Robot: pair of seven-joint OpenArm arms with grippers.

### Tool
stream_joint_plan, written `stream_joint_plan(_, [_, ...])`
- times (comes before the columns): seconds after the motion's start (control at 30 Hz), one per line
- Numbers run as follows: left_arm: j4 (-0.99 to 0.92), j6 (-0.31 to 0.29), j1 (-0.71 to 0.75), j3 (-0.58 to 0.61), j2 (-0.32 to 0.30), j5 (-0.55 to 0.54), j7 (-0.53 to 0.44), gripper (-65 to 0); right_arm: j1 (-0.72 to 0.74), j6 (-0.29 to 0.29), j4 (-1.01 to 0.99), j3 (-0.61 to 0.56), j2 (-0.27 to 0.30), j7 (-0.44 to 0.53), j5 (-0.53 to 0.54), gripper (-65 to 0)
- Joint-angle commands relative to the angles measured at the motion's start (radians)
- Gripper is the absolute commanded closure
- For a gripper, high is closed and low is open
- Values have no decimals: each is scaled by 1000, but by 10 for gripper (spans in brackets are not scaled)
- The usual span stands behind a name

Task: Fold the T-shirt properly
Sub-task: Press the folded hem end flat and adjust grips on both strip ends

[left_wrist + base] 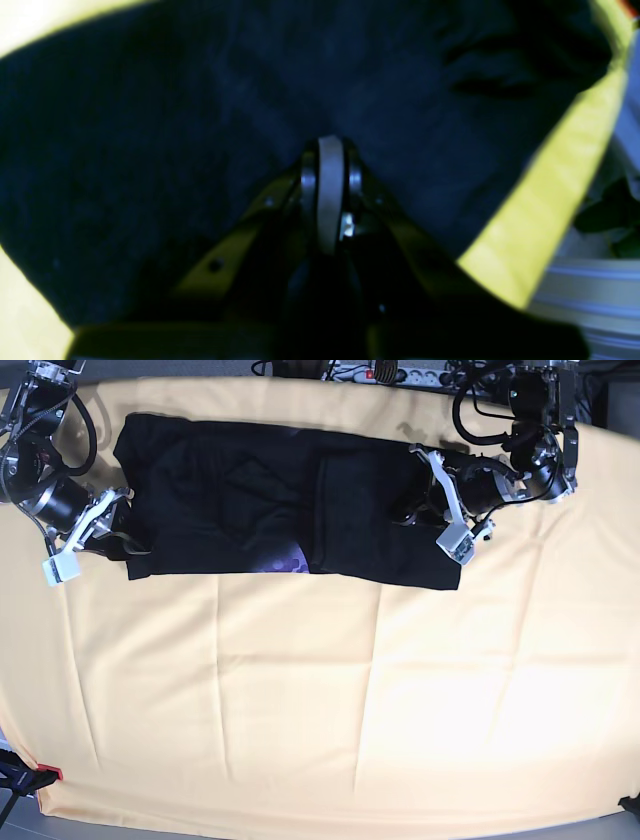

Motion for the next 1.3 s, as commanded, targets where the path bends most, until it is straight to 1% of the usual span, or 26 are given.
stream_joint_plan(0.0, [10,7,-10,-4,-9,6,-28,0,5,5,14,7,17,13,-16,-320])
stream_joint_plan(0.03, [9,19,-9,-4,-10,32,-27,0,4,-26,14,8,18,10,-51,-358])
stream_joint_plan(0.07, [9,33,-9,-4,-14,56,-26,0,4,-72,14,9,17,0,-89,-389])
stream_joint_plan(0.1, [9,45,-10,-4,-18,73,-26,0,3,-114,14,11,17,-14,-126,-405])
stream_joint_plan(0.13, [9,51,-9,-4,-22,77,-26,0,-1,-143,14,14,17,-24,-153,-407])
stream_joint_plan(0.2, [9,48,-10,-5,-29,76,-26,0,-21,-176,13,31,17,-24,-175,-407])
stream_joint_plan(0.3, [9,49,-9,-4,-31,76,-26,0,-68,-202,12,66,16,-3,-163,-407])
stream_joint_plan(0.4, [9,49,-9,-5,-31,72,-26,0,-114,-194,12,111,8,-5,-99,-407])
stream_joint_plan(0.53, [9,48,-9,-4,-31,61,-27,0,-166,-155,12,159,-47,-8,-10,-407])
stream_joint_plan(0.63, [9,48,-9,-4,-31,61,-34,0,-184,-121,11,160,-87,-10,57,-407])
stream_joint_plan(0.8, [9,49,-9,-4,-31,62,-30,0,-183,-84,9,160,-141,-8,119,-407])
stream_joint_plan(0.87, [9,48,-9,-4,-31,61,-30,0,-183,-69,-16,160,-153,-7,138,-407])
stream_joint_plan(0.97, [9,48,-9,-4,-31,61,-30,0,-169,-61,-115,160,-141,-10,174,-409])
stream_joint_plan(1.0, [9,48,-9,-4,-31,61,-30,0,-163,-56,-156,160,-129,-20,210,-425])
stream_joint_plan(1.07, [9,48,-9,-4,-31,61,-30,0,-144,-34,-238,160,-104,-61,320,-470])
stream_joint_plan(1.13, [9,48,-9,-4,-31,61,-30,0,-121,-29,-302,160,-83,-118,419,-481])
stream_joint_plan(1.2, [9,48,-8,-4,-31,61,-30,0,-105,-29,-340,160,-72,-180,419,-481])
stream_joint_plan(1.27, [9,48,-9,-4,-31,62,-30,0,-101,-11,-348,160,-70,-211,419,-481])
